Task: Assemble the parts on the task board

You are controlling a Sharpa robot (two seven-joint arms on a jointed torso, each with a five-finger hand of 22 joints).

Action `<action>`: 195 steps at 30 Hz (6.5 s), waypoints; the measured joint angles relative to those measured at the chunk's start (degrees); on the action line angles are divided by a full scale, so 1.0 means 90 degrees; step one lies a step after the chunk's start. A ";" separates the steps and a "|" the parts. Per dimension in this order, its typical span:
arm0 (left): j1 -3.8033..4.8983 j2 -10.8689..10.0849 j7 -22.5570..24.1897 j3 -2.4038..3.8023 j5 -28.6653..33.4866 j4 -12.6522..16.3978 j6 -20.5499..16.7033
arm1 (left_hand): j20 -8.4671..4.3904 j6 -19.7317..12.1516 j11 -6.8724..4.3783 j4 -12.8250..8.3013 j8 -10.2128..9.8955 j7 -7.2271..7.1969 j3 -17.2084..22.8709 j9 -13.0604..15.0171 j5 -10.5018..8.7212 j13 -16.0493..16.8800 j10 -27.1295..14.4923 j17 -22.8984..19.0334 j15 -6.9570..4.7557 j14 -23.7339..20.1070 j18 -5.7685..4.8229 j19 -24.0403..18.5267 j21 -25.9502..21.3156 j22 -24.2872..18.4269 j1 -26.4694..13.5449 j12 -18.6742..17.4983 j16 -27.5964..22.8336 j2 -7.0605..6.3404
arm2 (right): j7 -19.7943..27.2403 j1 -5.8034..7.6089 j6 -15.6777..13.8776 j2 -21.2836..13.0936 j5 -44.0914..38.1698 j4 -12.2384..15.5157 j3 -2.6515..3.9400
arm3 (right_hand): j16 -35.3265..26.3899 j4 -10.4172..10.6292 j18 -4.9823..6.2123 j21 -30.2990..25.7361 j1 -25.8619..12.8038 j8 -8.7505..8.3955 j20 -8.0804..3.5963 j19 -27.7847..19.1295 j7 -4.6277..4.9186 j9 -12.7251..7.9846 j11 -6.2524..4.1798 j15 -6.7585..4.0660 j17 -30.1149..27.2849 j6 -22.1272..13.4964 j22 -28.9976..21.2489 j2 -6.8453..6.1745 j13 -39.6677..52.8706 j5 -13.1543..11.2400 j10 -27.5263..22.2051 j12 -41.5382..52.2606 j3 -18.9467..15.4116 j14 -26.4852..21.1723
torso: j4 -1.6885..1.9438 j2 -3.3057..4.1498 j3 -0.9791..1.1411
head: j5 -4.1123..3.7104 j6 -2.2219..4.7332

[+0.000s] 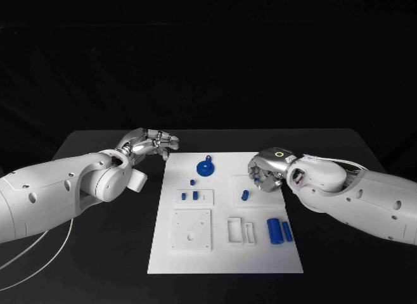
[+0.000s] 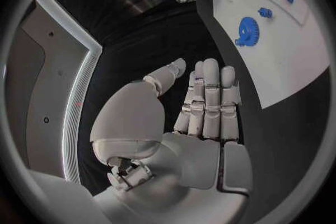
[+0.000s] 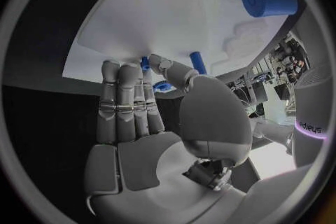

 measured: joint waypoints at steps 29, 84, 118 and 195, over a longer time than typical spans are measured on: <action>0.0000 0.0015 0.0011 0.0000 -0.0138 -0.0071 -0.0002 | 0.0011 -0.0079 0.0033 0.0000 0.0000 0.0033 0.0000 -0.0001 0.0000 -0.0008 -0.0055 0.0024 0.0046 0.0000 -0.0035 -0.0011 -0.0025 0.0027 -0.0026 -0.0024 0.0000 -0.0025 | 0.0088 -0.0212 -0.0072 0.0034 0.0755 -0.0269 0.0406 | 0.0185 0.0044 -0.0024 0.0119 0.0001 0.0032 -0.0043 0.0112 -0.0054 0.0061 -0.0095 -0.0074 0.0020 0.0095 0.0111 0.0000 0.0122 -0.0116 0.0292 -0.0055 0.0149 0.0016 | 0.0010 0.0004 -0.0010 | -0.0020 0.0007; 0.0004 0.0283 0.0031 0.0000 -0.0149 -0.0296 -0.0085 | 0.0004 -0.0102 0.0014 0.0000 0.0000 0.0056 0.0000 0.0009 0.0000 -0.0007 -0.0103 0.0045 0.0045 0.0000 -0.0009 0.0016 -0.0025 0.0043 -0.0025 -0.0024 -0.0025 -0.0025 | 0.0350 -0.0128 -0.0033 0.0746 0.1378 0.0975 0.0329 | 0.0245 -0.0143 -0.0025 0.0090 -0.0033 0.0031 -0.0045 0.0136 -0.0056 0.0134 -0.0077 -0.0087 -0.0043 0.0092 0.0167 0.0154 0.0123 0.0070 0.0280 -0.0157 -0.0002 0.0003 | 0.0015 -0.0010 -0.0019 | 0.0541 -0.0070; 0.0008 0.0365 0.0001 0.0000 -0.0153 -0.0347 -0.0103 | 0.0010 -0.0117 0.0013 0.0026 0.0000 0.0040 -0.0026 0.0020 0.0000 -0.0006 -0.0127 0.0060 0.0046 0.0000 -0.0006 0.0011 -0.0049 0.0058 -0.0025 -0.0024 -0.0024 -0.0025 | 0.0193 -0.0346 0.0057 0.0943 0.0105 0.1295 -0.0146 | 0.0271 -0.0187 -0.0025 0.0116 -0.0034 0.0031 -0.0056 0.0169 -0.0057 0.0156 -0.0093 -0.0087 -0.0061 0.0092 0.0197 0.0151 0.0123 0.0063 0.0295 -0.0170 -0.0011 0.0003 | 0.0007 0.0007 0.0001 | 0.0775 -0.0242; 0.0010 0.0336 -0.0031 0.0000 -0.0160 -0.0399 -0.0102 | 0.0024 -0.0159 -0.0002 0.0026 0.0000 0.0044 -0.0026 0.0034 0.0000 -0.0006 -0.0138 0.0086 0.0046 0.0000 0.0007 -0.0002 -0.0074 0.0084 -0.0025 -0.0024 -0.0049 -0.0024 | 0.0471 -0.0349 -0.0528 0.0734 0.1116 0.1229 -0.0390 | 0.0318 0.0088 -0.0096 -0.0020 -0.0933 -0.0537 0.0070 -0.0142 0.0522 0.0118 0.0297 0.0316 -0.0494 -0.1195 0.0318 -0.0342 0.0183 0.1569 -0.0871 -0.0659 -0.1864 -0.0459 | 0.0007 0.0000 -0.0003 | 0.0803 -0.0257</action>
